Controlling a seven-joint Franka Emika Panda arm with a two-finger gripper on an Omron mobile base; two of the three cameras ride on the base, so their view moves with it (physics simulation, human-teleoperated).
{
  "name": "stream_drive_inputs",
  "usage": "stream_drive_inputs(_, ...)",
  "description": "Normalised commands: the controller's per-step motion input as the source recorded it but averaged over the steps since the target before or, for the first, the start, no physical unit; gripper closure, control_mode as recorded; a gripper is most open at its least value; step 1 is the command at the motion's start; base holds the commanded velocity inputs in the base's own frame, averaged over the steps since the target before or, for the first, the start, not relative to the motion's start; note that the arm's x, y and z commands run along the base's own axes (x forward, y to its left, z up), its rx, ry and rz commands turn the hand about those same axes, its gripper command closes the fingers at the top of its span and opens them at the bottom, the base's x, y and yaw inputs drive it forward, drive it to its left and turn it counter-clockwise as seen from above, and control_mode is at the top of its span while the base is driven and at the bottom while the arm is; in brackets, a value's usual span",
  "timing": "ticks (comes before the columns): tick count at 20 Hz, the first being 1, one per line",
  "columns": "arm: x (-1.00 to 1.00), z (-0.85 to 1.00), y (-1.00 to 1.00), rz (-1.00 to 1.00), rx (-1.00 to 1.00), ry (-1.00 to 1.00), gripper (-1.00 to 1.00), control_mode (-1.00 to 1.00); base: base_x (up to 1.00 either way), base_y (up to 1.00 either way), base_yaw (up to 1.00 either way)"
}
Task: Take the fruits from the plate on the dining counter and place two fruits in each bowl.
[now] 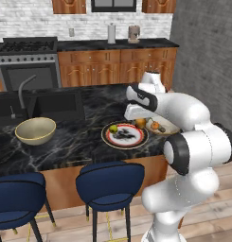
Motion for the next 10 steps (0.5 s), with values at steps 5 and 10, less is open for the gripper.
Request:
stream_drive_inputs(5,-0.02,0.09,0.0,-0.04,-0.01,0.0,1.0,-1.0,0.0,0.0,0.0)
stream_drive_inputs(10,0.0,0.05,0.0,-0.24,0.0,0.0,1.0,-1.0,0.0,0.0,0.0)
